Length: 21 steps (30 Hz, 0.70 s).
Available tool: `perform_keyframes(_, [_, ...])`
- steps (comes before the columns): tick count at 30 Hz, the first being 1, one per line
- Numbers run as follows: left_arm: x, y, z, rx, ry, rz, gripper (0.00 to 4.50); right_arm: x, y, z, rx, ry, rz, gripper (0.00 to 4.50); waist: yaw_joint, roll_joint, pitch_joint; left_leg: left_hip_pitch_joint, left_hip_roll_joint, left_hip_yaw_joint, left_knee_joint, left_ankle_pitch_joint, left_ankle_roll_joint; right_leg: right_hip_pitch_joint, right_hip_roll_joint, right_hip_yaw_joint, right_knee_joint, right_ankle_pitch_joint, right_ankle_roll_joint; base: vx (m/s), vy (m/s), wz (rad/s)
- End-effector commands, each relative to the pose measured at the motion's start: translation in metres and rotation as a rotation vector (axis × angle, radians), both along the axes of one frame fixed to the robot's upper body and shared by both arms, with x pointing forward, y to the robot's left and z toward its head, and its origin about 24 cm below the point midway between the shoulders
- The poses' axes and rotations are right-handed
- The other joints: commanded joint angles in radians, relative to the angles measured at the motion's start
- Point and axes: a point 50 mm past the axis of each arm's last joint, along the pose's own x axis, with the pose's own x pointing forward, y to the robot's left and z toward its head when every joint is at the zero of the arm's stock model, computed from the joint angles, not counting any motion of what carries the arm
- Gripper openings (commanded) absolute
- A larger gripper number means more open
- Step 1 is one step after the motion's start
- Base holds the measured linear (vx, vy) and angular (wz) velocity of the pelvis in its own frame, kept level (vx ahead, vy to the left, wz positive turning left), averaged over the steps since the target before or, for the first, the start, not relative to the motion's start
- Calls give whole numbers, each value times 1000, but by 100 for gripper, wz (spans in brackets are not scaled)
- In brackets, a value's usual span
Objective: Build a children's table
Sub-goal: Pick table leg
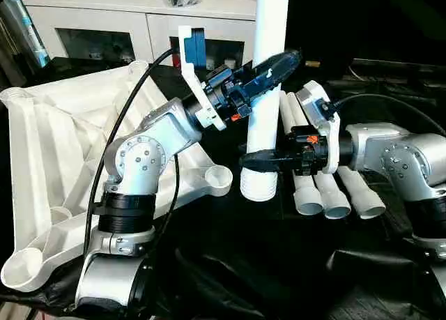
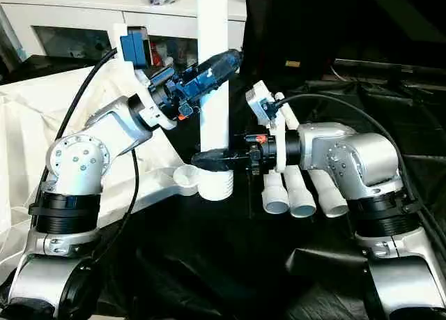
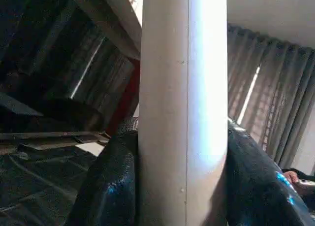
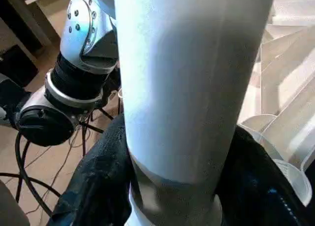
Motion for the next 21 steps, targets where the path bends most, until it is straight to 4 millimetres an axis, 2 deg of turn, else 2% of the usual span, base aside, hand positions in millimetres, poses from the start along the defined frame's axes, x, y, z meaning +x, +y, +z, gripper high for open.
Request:
perform_keyframes(1, [-5, -7, 3, 14, -20, -38, 183, 1, 1, 3, 5, -12, 2, 190, 0, -5, -74, 28, 68, -23, -62, -42, 39, 45, -80, 35, -63, 137, -318, 0, 0, 0])
perform_keyframes(6, [-4, -6, 2, 17, -20, -21, 183, 0, 2, 1, 9, -10, 2, 188, -1, -5, -74, 28, 69, -23, -63, -49, 33, 45, -80, 35, -63, 134, -318, 0, 0, 0])
perform_keyframes(8, [1, -5, 0, 40, -14, 57, 183, 0, 2, 0, 10, -9, -2, 188, -1, -5, -74, 29, 69, -24, -63, -47, 33, 46, -81, 35, -63, 137, -316, 0, 0, 0])
perform_keyframes(10, [5, -2, -4, 28, 14, 79, 239, 0, 3, 0, 15, -7, -3, 188, -1, -5, -75, 28, 68, -24, -63, -45, 32, 47, -80, 36, -62, 145, -316, 0, 0, 0])
perform_keyframes(12, [3, 0, -3, -12, 24, 72, 255, -1, 4, -1, 20, -7, -5, 188, 0, -3, -75, 28, 69, -24, -62, -44, 31, 46, -81, 35, -63, 150, -318, 0, 0, 0])
perform_keyframes(13, [3, 1, -2, -30, 14, 91, 273, -1, 4, -1, 23, -6, -6, 188, -1, -6, -75, 27, 68, -24, -63, -46, 32, 47, -81, 35, -63, 150, -319, 0, 0, 0])
perform_keyframes(14, [3, 1, -2, -30, 14, 91, 286, -1, 4, -1, 23, -6, -6, 188, 0, -5, -75, 27, 69, -25, -63, -47, 33, 48, -82, 35, -63, 148, -319, 0, 0, 0])
perform_keyframes(16, [4, 3, 0, -72, 2, 134, 293, -1, 4, -1, 28, -5, -13, 188, 0, -6, -74, 26, 70, -24, -63, -47, 34, 49, -82, 36, -63, 154, -320, 0, 0, 0])
perform_keyframes(17, [5, 5, 1, -126, 19, 153, 295, 0, 5, -1, 37, -7, -23, 188, 2, -2, -75, 25, 69, -25, -62, -47, 33, 49, -83, 35, -62, 156, -320, 0, 0, 0])
perform_keyframes(19, [6, 7, 2, -164, 34, 163, 295, 0, 5, -1, 43, -8, -30, 188, 0, -5, -75, 26, 70, -24, -62, -48, 33, 49, -83, 35, -62, 163, -325, 0, 0, 0])
perform_keyframes(21, [7, 12, 2, -297, 90, 194, 295, 2, 6, -1, 74, -10, -61, 188, 4, 4, -74, 26, 69, -25, -62, -54, 26, 49, -85, 36, -62, 157, -329, 0, 0, 0])
